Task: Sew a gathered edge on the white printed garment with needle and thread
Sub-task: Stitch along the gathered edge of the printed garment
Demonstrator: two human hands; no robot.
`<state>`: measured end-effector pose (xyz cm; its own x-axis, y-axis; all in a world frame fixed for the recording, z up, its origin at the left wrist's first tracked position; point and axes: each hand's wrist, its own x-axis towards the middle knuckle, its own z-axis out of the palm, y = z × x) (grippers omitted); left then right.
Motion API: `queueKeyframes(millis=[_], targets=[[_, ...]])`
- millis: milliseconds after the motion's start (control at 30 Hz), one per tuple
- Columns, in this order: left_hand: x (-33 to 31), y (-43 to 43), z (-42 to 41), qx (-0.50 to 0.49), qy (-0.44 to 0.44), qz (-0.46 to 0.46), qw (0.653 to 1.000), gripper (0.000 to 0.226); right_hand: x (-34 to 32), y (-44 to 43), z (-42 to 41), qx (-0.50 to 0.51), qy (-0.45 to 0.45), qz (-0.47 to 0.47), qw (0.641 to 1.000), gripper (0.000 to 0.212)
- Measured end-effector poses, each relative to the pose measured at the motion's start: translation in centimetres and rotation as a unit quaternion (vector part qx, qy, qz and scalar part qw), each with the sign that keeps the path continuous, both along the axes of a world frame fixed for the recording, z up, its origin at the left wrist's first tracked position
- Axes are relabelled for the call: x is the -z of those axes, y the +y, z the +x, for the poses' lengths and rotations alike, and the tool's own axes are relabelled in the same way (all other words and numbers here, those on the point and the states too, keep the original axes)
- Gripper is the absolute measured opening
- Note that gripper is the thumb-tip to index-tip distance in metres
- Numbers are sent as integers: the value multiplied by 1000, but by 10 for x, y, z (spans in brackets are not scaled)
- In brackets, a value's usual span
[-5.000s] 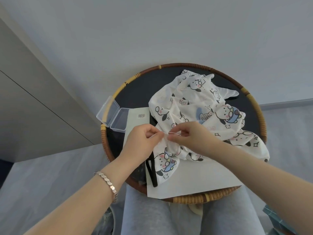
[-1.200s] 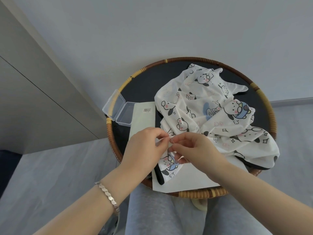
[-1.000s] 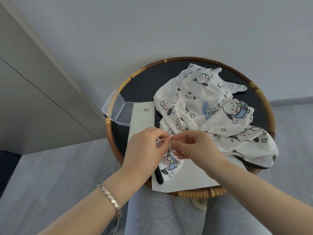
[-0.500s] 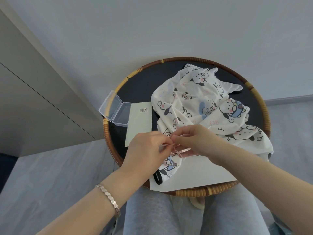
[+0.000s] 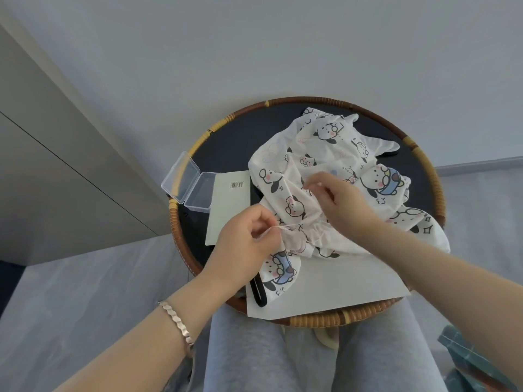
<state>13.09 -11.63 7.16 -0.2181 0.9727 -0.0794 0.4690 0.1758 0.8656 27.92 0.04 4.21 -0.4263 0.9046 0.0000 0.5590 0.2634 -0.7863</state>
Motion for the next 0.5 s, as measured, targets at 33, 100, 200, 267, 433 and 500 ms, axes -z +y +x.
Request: queueKeyframes(millis=[33,100,200,267,433,500], targets=[[0,0,0,2,4,0,1000,17,6,9,8,-38,-145,92,984,19],[1,0,1,2,6,-1,1000,17,11,22,22,-42,-335,159,928,26],[2,0,1,-3,1,-6,1000,16,3,29,26,60,-294,82,950,26],[2,1,1,-5,-4,-9,1000,14,-6,24,21,68,-155,-11,986,20],[1,3,2,-1,-24,-4,1000,14,-36,-8,0,-173,-15,-191,966,13],[1,4,2,2,-24,-3,1000,15,-38,-14,-4,-210,-25,-174,962,12]])
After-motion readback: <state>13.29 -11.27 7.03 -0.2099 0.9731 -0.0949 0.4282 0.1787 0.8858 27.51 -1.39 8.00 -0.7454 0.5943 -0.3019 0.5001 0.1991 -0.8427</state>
